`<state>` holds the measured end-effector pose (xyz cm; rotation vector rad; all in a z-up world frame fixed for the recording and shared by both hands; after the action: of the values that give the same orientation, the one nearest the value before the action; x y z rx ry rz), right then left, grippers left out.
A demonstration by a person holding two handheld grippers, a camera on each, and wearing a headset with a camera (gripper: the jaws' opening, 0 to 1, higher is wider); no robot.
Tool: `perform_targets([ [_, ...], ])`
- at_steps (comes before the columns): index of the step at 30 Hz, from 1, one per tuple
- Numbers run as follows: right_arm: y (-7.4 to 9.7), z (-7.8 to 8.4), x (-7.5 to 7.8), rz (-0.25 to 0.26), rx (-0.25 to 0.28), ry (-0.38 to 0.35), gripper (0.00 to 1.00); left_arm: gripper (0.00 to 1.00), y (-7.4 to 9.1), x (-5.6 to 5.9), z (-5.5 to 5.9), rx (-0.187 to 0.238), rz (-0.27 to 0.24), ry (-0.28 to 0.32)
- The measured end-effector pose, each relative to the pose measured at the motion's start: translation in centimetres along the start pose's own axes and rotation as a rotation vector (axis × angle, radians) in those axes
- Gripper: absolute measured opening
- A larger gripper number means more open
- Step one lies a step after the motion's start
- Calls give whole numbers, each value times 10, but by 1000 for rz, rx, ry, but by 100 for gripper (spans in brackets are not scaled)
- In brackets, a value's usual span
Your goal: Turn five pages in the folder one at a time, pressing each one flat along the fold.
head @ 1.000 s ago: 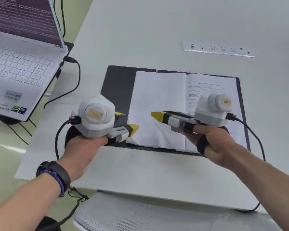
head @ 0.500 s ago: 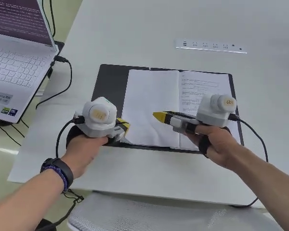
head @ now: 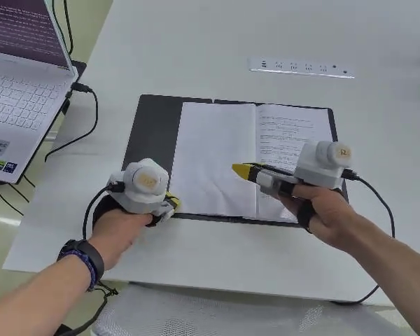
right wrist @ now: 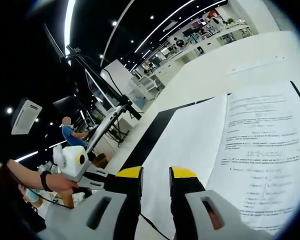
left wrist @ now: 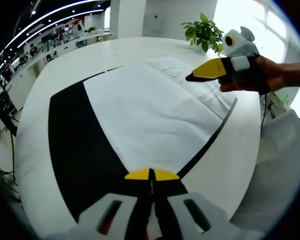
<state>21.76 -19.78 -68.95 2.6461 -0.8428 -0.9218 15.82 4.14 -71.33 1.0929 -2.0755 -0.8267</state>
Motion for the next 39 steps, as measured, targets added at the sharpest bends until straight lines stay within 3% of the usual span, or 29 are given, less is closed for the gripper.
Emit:
perform_targets([
  [14,-6,-13,36,55,-4,25,12,0,-1,-3,1,6,-12,75],
  [17,-6,-12,35,81,6,15,10,0,-1,-3,1,13,-15,84],
  [20,-9,-10,35,92,7,9,8,0,-2,-6,2,16,-10,146],
  [25,-13,-11,40,105,2,20,0,0,-2,-5,2,11,-6,140],
  [29,-16,-10,45,116,30,-2,0,0,-3,-4,3,14,-9,150],
  [39,-25,-7,60,125,41,-34,0,0,-3,-3,2,4,-9,148],
])
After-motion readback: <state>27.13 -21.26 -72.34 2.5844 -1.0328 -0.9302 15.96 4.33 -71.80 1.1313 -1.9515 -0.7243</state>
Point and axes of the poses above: the centre of the closed fingertips' face, and the gripper's own axes: y roughly backward along the fingers, x roughly to its right, z roughly out of its underside, the point moved 10 cm from there along y, roughly backward along the fingers, and after that the axes turned 11 degrees about y, right-handed, at the moved point
